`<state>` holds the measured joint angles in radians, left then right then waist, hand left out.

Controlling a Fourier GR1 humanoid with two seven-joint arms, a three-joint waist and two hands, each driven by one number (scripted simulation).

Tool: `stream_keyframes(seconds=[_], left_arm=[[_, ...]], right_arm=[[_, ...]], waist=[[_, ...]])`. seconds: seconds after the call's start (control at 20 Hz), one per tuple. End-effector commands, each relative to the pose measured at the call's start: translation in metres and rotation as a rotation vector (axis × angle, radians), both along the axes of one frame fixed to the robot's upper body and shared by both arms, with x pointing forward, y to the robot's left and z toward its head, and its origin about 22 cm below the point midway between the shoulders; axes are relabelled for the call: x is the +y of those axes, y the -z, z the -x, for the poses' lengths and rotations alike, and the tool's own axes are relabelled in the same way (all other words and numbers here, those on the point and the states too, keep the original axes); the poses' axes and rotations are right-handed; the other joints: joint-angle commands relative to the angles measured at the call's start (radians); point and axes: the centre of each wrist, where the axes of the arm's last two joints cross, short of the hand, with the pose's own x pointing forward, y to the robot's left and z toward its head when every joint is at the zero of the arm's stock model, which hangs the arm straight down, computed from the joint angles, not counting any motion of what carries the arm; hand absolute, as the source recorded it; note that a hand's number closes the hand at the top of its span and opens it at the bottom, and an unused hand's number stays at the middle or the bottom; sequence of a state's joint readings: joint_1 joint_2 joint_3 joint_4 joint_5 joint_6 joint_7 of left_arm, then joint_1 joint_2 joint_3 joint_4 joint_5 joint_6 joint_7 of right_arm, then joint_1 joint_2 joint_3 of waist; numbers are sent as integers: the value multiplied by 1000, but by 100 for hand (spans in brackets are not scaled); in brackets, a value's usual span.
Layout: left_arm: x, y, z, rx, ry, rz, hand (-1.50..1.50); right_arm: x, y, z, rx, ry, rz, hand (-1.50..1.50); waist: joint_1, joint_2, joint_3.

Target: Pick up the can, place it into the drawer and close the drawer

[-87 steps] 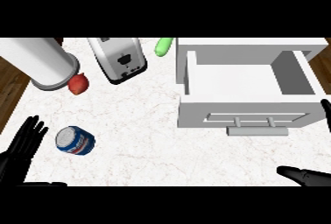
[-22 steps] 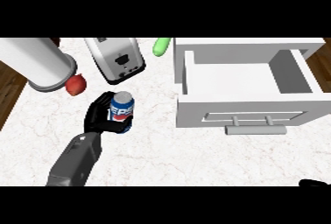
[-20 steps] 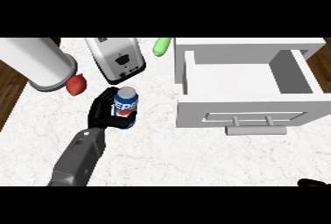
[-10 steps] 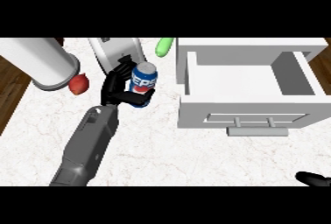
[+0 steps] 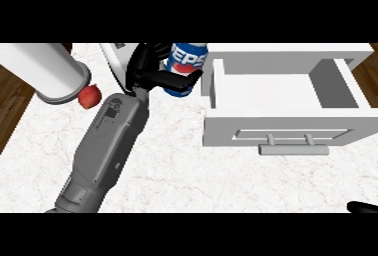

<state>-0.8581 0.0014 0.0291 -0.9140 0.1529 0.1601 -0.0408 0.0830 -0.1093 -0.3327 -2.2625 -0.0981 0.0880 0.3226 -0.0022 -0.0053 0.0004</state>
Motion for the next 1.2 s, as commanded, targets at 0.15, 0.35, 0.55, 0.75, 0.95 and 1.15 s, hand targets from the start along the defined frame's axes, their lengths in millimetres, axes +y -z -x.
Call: stream_keyframes(seconds=[0.15,0.35,0.55,0.75,0.95,1.15], left_arm=[[-48,-62,2,-34,29,-42,150],[-75,-84,0,-35,-1,-74,150],[-87,-129,-12,-22,27,-65,150],[-110,-149,-13,-16,25,-124,150],[-118,-147,-19,-17,13,-148,150],[-127,-147,-19,10,-9,-176,150]], right_arm=[[6,-8,-1,-9,-1,-12,-150],[-4,-6,1,-22,7,4,-150],[9,-7,-7,-23,5,-9,-150],[-4,-12,-7,-29,5,-5,-150],[10,-23,-19,-34,-16,6,-150],[5,-18,-9,-46,-42,1,-150]], waist=[[-12,5,0],[-22,6,0],[-20,9,0],[-33,10,1],[-49,17,0],[-70,18,1]])
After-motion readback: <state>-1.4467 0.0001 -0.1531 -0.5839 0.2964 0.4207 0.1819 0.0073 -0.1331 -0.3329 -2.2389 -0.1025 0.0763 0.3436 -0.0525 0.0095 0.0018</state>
